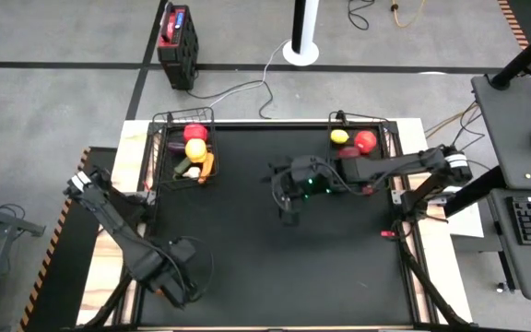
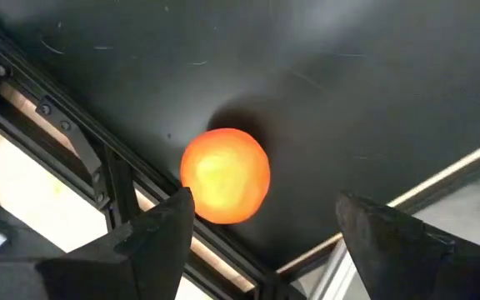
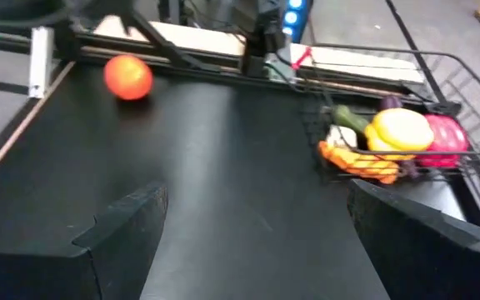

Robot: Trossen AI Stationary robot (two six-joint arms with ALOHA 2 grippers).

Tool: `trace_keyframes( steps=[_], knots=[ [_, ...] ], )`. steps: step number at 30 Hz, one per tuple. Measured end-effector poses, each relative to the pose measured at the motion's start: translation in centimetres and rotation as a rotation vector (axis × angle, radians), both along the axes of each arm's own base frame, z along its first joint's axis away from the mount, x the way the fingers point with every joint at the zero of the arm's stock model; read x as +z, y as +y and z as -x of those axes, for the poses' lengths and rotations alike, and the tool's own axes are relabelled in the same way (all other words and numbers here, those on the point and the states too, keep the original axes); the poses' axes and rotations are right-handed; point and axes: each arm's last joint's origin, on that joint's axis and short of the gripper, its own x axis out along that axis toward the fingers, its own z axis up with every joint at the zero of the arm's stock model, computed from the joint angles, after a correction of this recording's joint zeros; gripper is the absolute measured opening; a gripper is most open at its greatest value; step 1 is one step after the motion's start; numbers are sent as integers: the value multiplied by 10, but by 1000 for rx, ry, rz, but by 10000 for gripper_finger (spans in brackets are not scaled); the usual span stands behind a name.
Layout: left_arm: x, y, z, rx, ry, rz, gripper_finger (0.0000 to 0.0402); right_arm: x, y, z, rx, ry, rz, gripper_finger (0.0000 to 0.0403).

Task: Sort produce into baskets
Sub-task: Put the orange into the right basket

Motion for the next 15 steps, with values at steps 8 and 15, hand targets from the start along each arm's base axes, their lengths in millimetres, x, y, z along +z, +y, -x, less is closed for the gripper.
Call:
trace_keyframes(
  steps=[8, 15],
  knots=[
    [-25, -2, 2, 23, 42, -8, 274, -3, 24, 1, 33, -4, -17, 359],
    [-45, -6, 15, 46, 100, -12, 274, -4, 30, 2, 42, -1, -29, 359]
  ],
)
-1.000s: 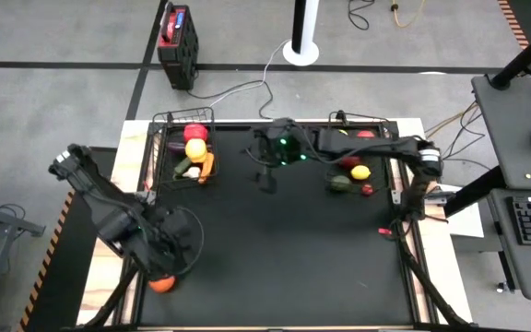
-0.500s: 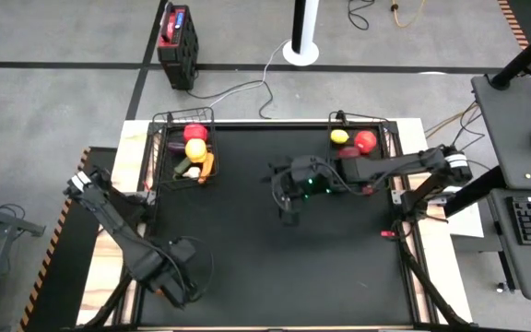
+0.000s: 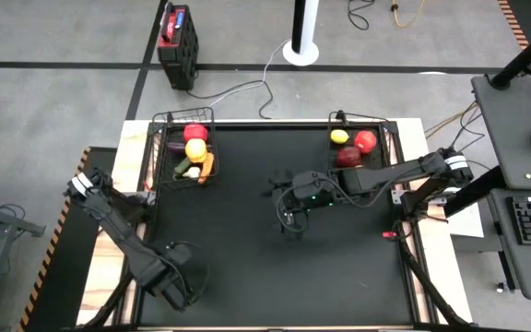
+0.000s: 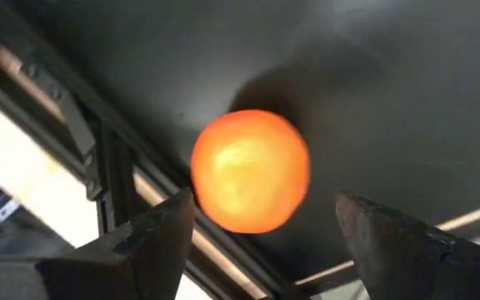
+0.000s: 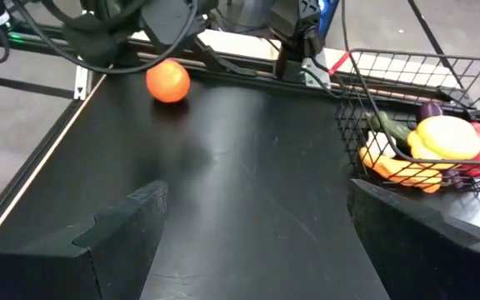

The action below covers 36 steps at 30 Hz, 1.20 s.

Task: Sort produce into baskets
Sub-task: Put the orange into the right basket

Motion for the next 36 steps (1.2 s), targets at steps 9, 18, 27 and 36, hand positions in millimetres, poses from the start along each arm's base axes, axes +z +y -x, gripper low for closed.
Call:
trace_keyframes(
  steps=[9, 18, 27, 36],
  knots=[
    [-22, -5, 8, 51, 17, 38, 274, 0, 0, 0, -5, 0, -2, 359],
    [-38, -2, 11, 88, 20, 28, 279, 0, 0, 0, -3, 1, -3, 359],
    [-37, -6, 11, 78, 3, 49, 309, -1, 0, 0, -4, 4, -6, 359],
    [-21, -18, 16, 63, -13, 70, 321, -4, 0, -2, -15, 14, -24, 359]
  ],
)
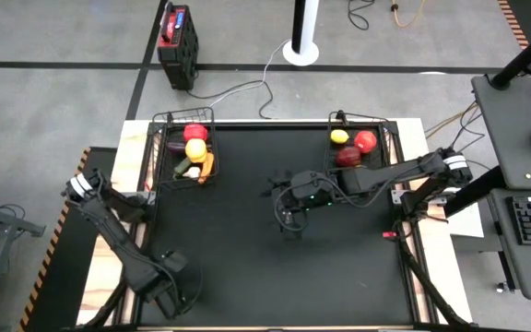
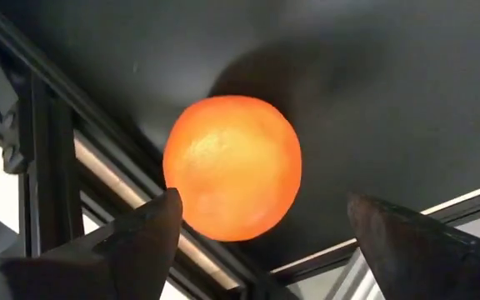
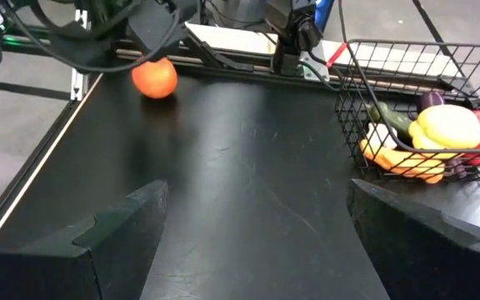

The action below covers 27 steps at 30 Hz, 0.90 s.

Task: Sort produce into baskets
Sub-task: Put the orange into the right basket

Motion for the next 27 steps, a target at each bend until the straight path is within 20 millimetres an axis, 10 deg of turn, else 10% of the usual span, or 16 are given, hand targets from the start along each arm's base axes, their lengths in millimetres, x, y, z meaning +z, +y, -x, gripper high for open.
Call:
trace_keyframes(
  steps=[27],
  knots=[
    [-41, -19, 9, -141, 102, -83, 316, -15, 1, -10, -9, 25, -15, 359]
  ],
)
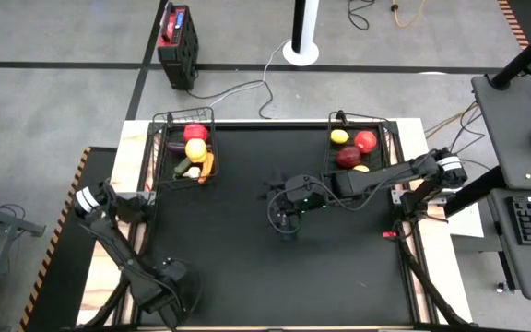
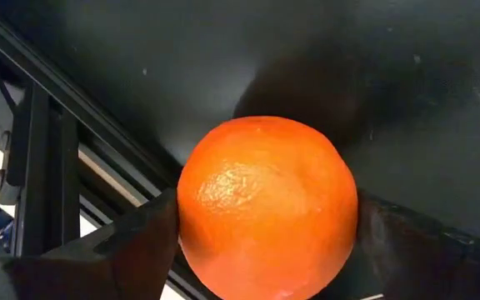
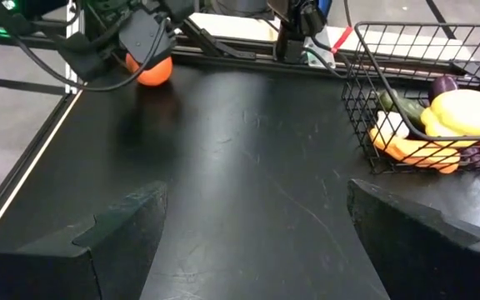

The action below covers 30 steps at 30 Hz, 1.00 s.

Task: Sort produce into baskets
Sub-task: Put the orange into the right basket

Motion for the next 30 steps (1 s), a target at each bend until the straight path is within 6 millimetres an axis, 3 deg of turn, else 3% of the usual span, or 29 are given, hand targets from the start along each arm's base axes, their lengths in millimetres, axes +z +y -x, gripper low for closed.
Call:
trace_keyframes(
  steps=[8, 14, 22, 26, 30],
  knots=[
    [17, 2, -3, 12, -108, -1, 290, 0, 0, 0, 2, 6, 2, 359],
    [57, 10, -29, -85, -473, -94, 290, 0, 1, 2, 14, 10, 18, 359],
    [121, 39, -67, -478, -956, -330, 289, -15, 23, 9, -8, 22, 100, 359],
    [128, 59, -80, -646, -1018, -488, 289, -24, 39, 18, -48, 4, 136, 359],
    [128, 84, -94, -703, -1072, -568, 288, -34, 53, 24, -59, -48, 144, 359]
  ],
)
